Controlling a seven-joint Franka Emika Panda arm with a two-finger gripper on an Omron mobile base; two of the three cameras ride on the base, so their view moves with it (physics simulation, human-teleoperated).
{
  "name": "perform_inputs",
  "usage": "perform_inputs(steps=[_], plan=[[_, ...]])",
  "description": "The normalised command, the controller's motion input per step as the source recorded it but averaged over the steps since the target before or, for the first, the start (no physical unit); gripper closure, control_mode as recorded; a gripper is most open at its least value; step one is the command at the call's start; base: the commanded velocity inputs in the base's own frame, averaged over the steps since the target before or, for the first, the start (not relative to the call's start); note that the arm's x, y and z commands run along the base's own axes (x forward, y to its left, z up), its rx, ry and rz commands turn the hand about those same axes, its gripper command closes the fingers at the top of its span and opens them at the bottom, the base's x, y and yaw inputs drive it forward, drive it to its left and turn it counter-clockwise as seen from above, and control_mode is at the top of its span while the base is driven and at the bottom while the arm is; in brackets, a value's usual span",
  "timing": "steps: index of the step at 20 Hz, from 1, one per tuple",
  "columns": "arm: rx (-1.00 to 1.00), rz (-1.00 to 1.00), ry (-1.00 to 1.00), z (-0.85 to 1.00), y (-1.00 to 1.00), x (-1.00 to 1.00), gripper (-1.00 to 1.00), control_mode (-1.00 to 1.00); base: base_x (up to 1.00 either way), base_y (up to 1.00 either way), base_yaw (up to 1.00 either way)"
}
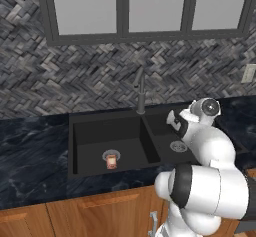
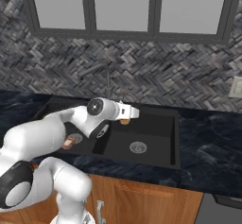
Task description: Pick up the soap dispenser and bar soap from the sink, and place them back in the cabinet, and close the cabinet doors.
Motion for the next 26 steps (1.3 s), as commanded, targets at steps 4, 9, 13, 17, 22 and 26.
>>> perform_inputs(steps=[4, 9, 13, 17, 22, 26], plan=[[0.01, 0.01, 0.07, 0.70, -0.06, -0.12, 1.00, -1.00, 0.00, 0.00, 0.00], [0.00, 0.00, 0.05, 0.54, -0.01, -0.31, 1.00, -1.00, 0.00, 0.00, 0.00], [0.00, 0.00, 0.01, 0.41, 0.00, -0.56, 1.00, -1.00, 0.00, 0.00, 0.00], [0.00, 0.00, 0.00, 0.20, 0.07, -0.74, 1.00, -1.00, 0.00, 0.00, 0.00], [0.00, 0.00, 0.03, 0.00, 0.29, -0.76, 1.00, -1.00, 0.00, 0.00, 0.00], [0.00, 0.02, 0.01, 0.10, 0.36, -0.48, 1.00, -1.00, 0.00, 0.00, 0.00]])
